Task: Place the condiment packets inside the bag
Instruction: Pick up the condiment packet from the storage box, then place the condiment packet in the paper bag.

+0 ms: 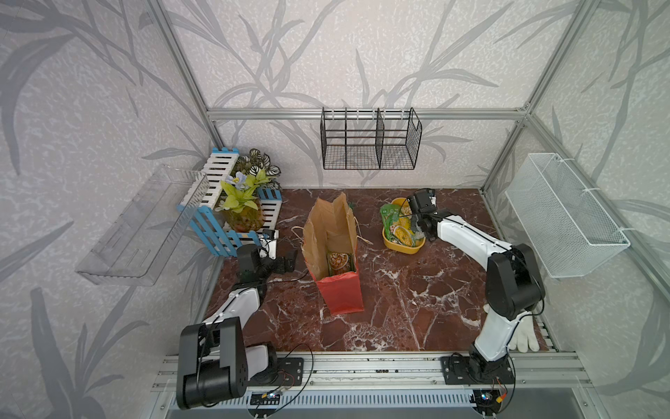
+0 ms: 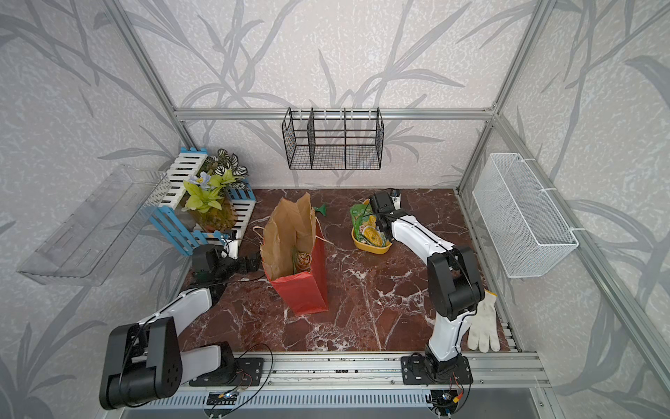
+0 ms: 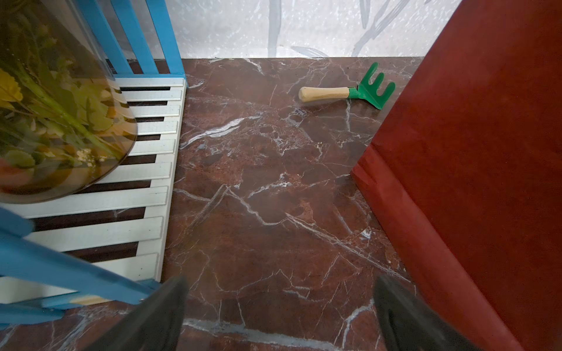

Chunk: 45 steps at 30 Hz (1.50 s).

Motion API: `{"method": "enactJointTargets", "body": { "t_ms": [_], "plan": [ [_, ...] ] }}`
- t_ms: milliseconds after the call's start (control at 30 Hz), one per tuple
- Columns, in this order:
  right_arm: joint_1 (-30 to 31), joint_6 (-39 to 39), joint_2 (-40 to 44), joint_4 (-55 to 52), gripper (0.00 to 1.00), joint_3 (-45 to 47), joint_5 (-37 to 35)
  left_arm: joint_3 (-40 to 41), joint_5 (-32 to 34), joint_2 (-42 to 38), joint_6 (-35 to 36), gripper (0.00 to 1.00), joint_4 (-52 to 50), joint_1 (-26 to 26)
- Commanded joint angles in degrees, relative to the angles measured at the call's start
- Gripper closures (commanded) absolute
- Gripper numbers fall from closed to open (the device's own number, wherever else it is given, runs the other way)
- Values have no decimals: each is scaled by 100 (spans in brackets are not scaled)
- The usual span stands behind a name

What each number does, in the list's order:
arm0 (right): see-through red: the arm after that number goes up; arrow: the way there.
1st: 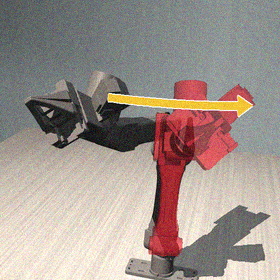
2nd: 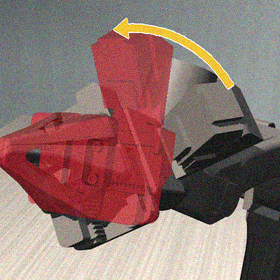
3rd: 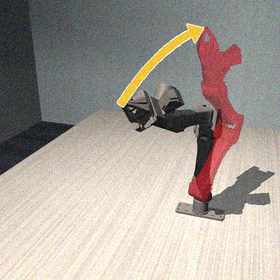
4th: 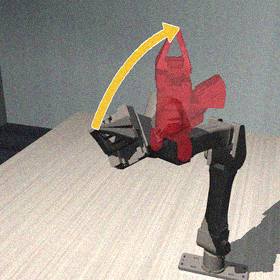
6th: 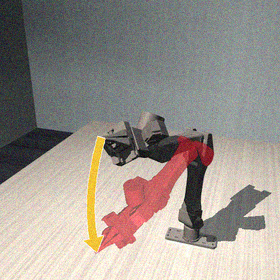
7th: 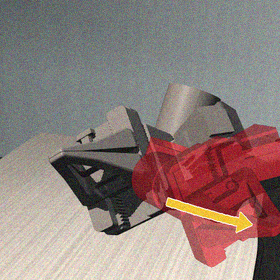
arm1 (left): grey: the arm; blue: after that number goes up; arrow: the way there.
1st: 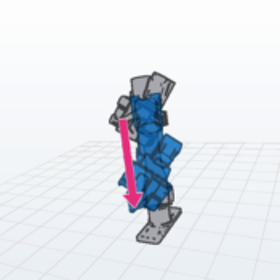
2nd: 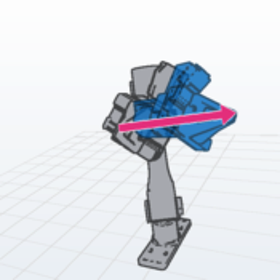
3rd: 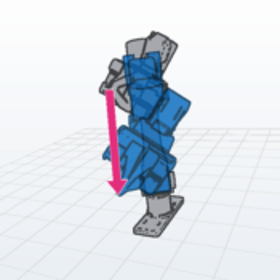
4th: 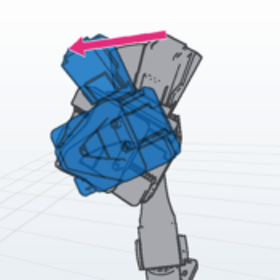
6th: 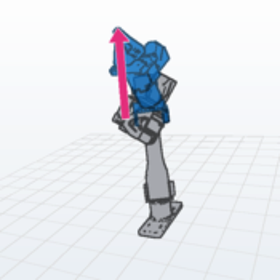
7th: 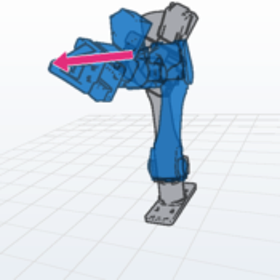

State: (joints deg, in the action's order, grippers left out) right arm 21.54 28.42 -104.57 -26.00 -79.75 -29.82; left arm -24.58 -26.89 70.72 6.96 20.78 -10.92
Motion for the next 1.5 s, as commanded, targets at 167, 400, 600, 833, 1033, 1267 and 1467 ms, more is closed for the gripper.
{"method": "enactJointTargets", "body": {
  "t_ms": [167,400,600,833,1033,1267,1467],
  "plan": [
    [-4,19,734,39,100,17,201,58,-43,-85,35,0,9,-16],
    [231,-173,2059,20,100,150,716,67,-58,-135,25,0,-7,-18],
    [1137,-565,2715,-234,100,-430,370,50,-59,-128,0,0,-12,-55],
    [2840,-1372,2473,-412,100,-1690,-256,50,-28,-120,-89,0,14,-122],
    [3923,-1775,1709,-595,100,-2718,-340,49,-43,-115,-81,0,23,-136],
    [4174,-1773,880,-920,100,-3329,-232,79,-79,-162,-66,0,44,-140],
    [4174,-1722,574,-901,100,-3247,-203,100,-101,-170,-46,0,59,-141]
  ]
}}
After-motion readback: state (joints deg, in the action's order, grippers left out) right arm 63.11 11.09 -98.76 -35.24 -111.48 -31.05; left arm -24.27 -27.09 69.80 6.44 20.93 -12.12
